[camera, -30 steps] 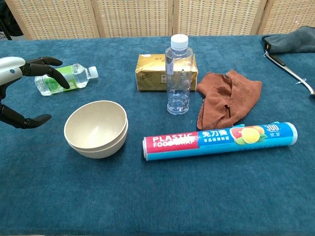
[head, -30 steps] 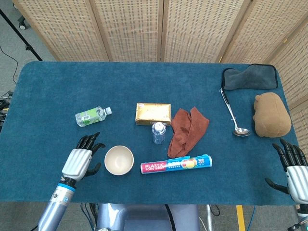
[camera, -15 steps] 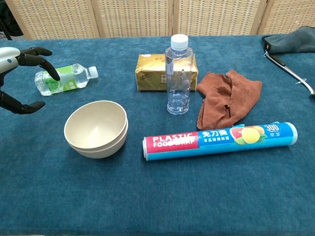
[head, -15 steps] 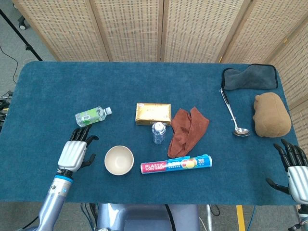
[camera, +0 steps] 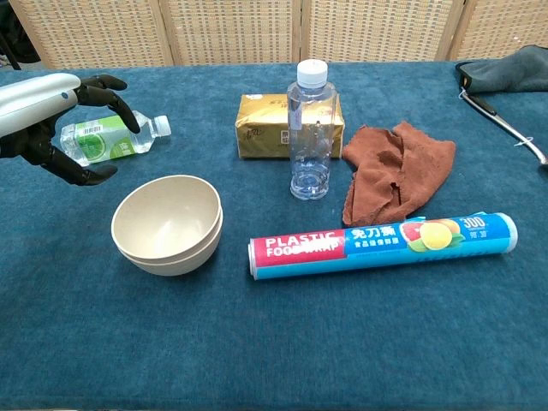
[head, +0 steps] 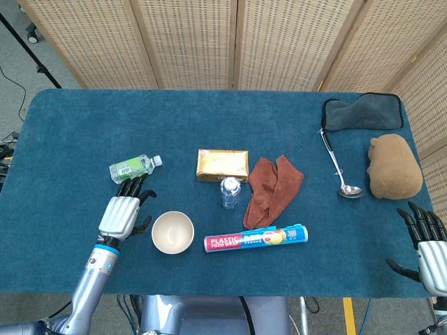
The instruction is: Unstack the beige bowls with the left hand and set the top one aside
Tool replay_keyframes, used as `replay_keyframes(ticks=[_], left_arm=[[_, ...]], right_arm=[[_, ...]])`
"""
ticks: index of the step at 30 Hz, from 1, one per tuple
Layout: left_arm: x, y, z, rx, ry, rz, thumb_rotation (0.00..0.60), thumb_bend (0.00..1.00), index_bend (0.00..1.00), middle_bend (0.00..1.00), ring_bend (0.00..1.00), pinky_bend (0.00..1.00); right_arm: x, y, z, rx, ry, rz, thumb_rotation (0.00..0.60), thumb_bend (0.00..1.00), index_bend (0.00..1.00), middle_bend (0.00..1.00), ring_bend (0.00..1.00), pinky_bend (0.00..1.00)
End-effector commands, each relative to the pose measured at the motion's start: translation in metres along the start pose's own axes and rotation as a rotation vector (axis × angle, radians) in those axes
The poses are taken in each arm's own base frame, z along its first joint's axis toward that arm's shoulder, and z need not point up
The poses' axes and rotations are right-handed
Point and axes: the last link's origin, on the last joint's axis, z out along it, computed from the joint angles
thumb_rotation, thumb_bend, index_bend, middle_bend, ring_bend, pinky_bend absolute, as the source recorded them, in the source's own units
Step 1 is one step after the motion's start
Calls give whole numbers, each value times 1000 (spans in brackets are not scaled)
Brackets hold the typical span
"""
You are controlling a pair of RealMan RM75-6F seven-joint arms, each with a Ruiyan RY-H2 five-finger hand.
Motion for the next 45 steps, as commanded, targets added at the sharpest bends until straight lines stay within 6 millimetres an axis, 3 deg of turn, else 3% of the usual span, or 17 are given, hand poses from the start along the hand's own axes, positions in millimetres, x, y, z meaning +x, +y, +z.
replay_keyframes(ticks=[1, 9, 21, 45], left_arm=[[-1, 9, 3, 1, -6, -15, 600, 353, 363, 0, 16, 0], [-11, 20, -1, 64, -59, -65, 600, 354, 388, 0, 16, 0], [-7, 19, 7, 150, -61, 94, 600, 356, 388, 0, 16, 0], [-12, 49, 16, 100, -61, 44, 600, 356, 388, 0, 18, 0]], right_arm=[[0, 0, 0, 1, 0, 2, 600, 105, 82, 0, 0, 51], [2, 1, -1, 4, 5, 6, 600, 105, 82, 0, 0, 51], [2, -1, -2, 11, 5, 8, 600, 105, 82, 0, 0, 51], [3, 0, -3, 11, 4, 13, 600, 105, 82, 0, 0, 51]])
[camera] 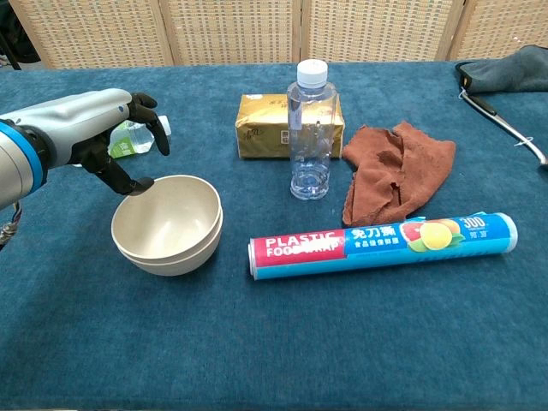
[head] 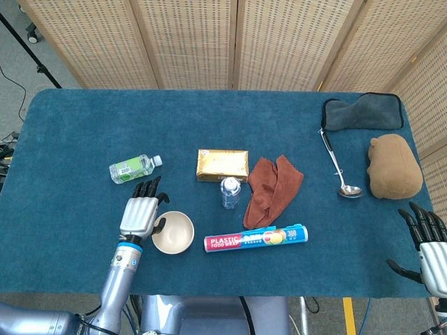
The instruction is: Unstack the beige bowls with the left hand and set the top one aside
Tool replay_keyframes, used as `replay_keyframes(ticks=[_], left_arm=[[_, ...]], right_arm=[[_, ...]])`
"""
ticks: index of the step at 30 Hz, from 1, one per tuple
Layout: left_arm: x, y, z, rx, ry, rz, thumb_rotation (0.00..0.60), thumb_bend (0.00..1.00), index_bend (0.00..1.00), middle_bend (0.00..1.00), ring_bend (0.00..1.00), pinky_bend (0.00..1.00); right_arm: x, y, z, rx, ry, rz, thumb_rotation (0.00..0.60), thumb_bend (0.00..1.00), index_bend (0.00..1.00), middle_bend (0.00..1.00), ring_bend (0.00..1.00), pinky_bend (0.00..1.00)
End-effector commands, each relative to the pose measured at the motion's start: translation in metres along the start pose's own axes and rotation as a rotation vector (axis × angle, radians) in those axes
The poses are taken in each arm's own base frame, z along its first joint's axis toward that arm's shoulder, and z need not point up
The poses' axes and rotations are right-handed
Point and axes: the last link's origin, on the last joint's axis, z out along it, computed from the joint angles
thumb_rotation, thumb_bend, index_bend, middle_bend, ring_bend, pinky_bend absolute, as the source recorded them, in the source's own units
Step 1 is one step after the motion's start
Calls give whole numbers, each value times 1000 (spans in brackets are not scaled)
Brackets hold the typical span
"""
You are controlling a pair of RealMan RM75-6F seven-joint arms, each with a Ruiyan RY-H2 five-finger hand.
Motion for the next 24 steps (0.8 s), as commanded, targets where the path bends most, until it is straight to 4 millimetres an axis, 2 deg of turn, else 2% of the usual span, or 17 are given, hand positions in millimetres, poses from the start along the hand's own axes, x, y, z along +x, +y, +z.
replay_keyframes(ticks=[1, 9, 24], left_arm=[[0, 3, 0, -7, 0, -4, 600, 356, 389, 0, 19, 0], [-8, 10, 1, -10, -23, -16, 600, 357, 396, 0, 20, 0], [-15, 11, 5, 2, -40, -22, 600, 356, 428, 0, 22, 0]], right_arm=[[0, 0, 0, -1, 0, 0, 600, 105, 82, 0, 0, 51], [2, 1, -1, -4, 8, 3, 600, 105, 82, 0, 0, 51], [2, 2, -1, -7, 6, 4, 600, 105, 82, 0, 0, 51]])
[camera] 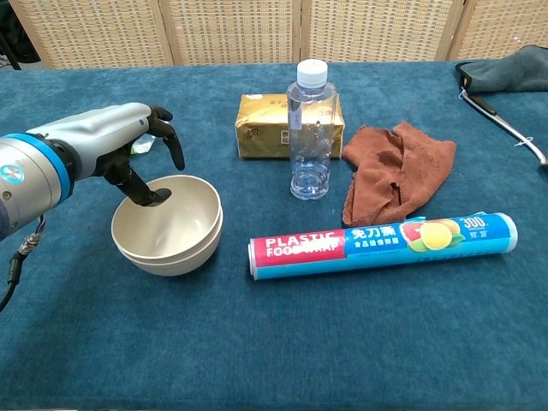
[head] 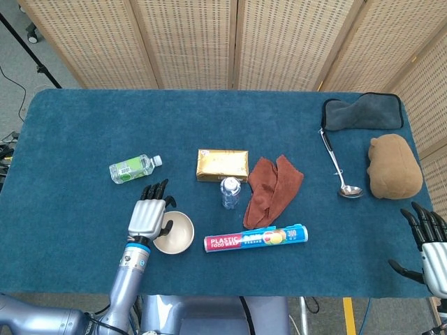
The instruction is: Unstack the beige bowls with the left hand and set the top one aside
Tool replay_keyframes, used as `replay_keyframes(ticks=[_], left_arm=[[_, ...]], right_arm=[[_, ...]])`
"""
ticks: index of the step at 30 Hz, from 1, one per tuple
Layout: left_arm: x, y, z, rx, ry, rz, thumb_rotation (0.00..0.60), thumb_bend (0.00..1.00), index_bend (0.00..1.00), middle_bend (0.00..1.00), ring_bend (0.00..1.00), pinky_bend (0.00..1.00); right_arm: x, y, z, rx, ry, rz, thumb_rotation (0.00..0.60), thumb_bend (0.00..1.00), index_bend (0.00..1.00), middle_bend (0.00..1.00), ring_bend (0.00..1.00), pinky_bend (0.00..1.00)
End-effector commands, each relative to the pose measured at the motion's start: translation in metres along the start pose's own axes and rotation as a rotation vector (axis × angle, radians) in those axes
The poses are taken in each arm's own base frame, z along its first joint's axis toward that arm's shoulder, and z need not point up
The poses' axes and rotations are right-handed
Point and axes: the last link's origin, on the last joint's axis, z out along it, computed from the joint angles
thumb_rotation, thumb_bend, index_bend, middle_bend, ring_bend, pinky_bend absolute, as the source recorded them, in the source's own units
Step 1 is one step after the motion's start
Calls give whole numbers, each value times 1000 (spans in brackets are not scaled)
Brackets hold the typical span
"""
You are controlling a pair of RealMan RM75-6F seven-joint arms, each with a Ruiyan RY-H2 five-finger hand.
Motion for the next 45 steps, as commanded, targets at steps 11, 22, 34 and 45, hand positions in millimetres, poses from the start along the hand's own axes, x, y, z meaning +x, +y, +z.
replay_keyframes(ticks=[11, 22, 34, 45], left_arm=[[-7, -2, 2, 12, -17, 1, 600, 356, 435, 0, 26, 0], [-6, -6, 4, 22, -8, 16, 600, 363, 498, 0, 28, 0], [-7, -5, 4, 20, -9, 19, 600, 367, 550, 0, 29, 0], [-2, -5, 3, 18, 4, 16, 600, 367, 550, 0, 29, 0]], right_arm=[[0, 0, 0, -3, -2, 0, 600, 105, 82, 0, 0, 51], [-2, -1, 1, 0, -7, -2, 600, 105, 82, 0, 0, 51], [-1, 0, 0, -2, -4, -1, 600, 105, 82, 0, 0, 51], [-2, -1, 1, 0, -8, -2, 600, 105, 82, 0, 0, 51]])
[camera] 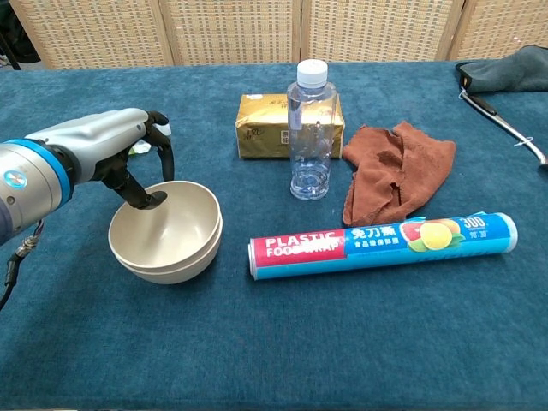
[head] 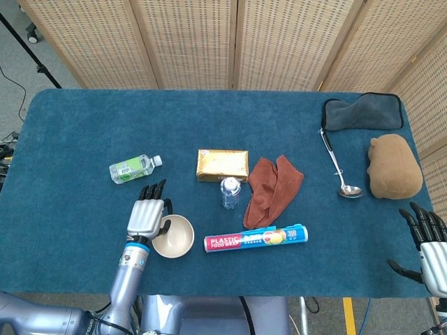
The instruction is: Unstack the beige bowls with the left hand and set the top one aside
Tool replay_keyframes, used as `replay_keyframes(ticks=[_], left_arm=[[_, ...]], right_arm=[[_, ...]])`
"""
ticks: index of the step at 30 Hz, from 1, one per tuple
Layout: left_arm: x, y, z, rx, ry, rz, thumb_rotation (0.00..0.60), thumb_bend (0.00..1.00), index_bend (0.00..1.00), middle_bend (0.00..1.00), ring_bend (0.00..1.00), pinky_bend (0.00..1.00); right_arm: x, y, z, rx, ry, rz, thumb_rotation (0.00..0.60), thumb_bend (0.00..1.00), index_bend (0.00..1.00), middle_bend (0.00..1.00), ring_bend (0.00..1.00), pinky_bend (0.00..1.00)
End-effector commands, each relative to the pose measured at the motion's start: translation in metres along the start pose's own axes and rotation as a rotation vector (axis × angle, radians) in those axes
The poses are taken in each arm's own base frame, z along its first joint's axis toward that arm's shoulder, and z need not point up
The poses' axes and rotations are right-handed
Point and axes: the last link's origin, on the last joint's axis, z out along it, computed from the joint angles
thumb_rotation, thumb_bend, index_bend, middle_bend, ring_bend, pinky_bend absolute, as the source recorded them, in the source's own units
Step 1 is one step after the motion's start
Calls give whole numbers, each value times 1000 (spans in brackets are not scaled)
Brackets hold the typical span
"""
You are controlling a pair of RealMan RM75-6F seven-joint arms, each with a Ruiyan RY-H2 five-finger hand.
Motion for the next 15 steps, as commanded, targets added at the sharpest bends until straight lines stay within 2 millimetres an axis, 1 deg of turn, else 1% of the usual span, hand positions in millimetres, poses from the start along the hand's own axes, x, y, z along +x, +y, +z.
replay_keyframes(ticks=[1, 5, 15], left_arm=[[1, 0, 0, -1, 2, 0, 600, 367, 551, 0, 29, 0], [0, 0, 0, -1, 2, -2, 600, 367, 585, 1, 31, 0], [-5, -3, 1, 11, -13, -3, 600, 377, 630, 10, 35, 0]], right_arm=[[0, 0, 0, -1, 2, 0, 600, 105, 82, 0, 0, 51], [1, 1, 0, -3, 2, 1, 600, 105, 82, 0, 0, 51], [1, 1, 0, -4, 6, 1, 600, 105, 82, 0, 0, 51]])
